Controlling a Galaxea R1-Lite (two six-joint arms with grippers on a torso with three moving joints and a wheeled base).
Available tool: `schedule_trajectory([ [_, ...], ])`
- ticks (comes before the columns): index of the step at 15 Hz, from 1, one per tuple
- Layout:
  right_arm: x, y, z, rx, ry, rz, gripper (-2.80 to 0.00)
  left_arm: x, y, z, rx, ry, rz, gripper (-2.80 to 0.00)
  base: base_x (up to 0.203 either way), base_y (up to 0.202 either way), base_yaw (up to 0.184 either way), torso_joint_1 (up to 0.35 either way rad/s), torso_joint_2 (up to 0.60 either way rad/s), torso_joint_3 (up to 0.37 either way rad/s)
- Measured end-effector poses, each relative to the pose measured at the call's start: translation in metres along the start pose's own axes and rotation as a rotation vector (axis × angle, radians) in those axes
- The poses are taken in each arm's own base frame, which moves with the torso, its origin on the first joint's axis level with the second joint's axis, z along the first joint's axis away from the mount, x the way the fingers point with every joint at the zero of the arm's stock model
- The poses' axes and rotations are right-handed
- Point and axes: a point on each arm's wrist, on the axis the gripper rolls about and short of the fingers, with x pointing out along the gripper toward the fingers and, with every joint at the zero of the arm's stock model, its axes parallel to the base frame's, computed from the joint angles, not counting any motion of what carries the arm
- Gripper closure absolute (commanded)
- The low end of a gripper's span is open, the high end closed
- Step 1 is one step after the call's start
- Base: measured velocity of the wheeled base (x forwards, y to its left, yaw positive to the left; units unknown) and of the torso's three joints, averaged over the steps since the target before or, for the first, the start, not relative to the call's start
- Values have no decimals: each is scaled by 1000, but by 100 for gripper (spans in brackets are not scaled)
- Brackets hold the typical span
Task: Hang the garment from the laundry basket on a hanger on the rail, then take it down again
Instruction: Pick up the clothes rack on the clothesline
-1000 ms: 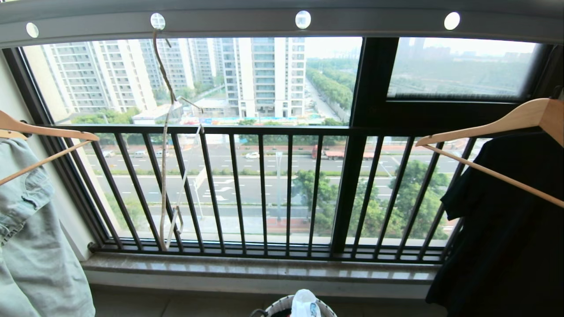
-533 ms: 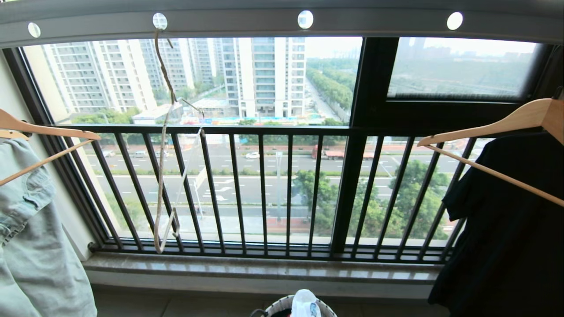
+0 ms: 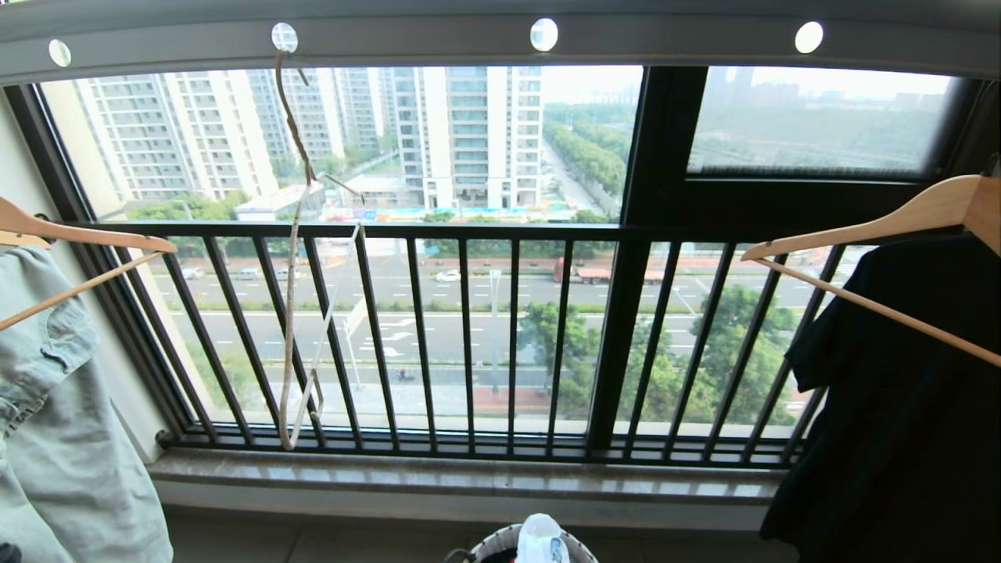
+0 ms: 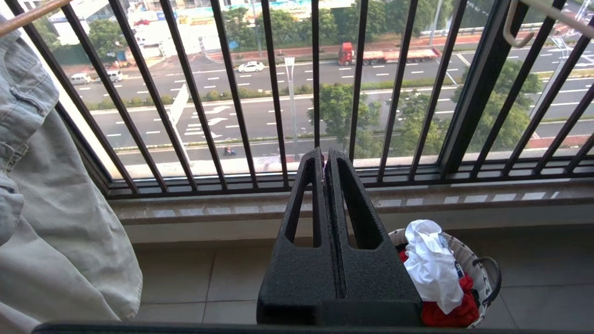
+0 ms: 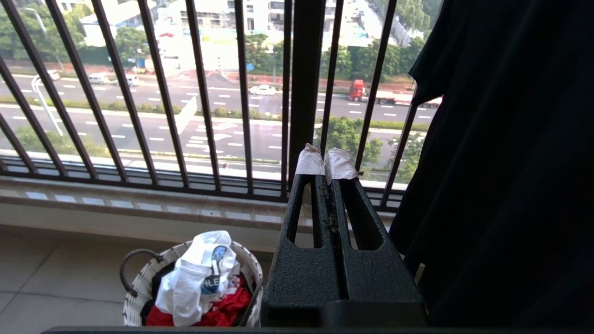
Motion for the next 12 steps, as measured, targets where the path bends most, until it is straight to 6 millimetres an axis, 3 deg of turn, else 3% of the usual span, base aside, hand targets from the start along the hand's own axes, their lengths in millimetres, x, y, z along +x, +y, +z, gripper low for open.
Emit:
schedule_trajectory([
  [4,0,0,0,0,0,0,0,25,1,69,6,35,-115,0,0,0,0,0,0,0],
  [10,0,0,0,0,0,0,0,82,-20,132,-5,188,-328,0,0,0,0,0,0,0],
  [12,0,0,0,0,0,0,0,92,-28,155,-44,222,-357,0,0,0,0,0,0,0],
])
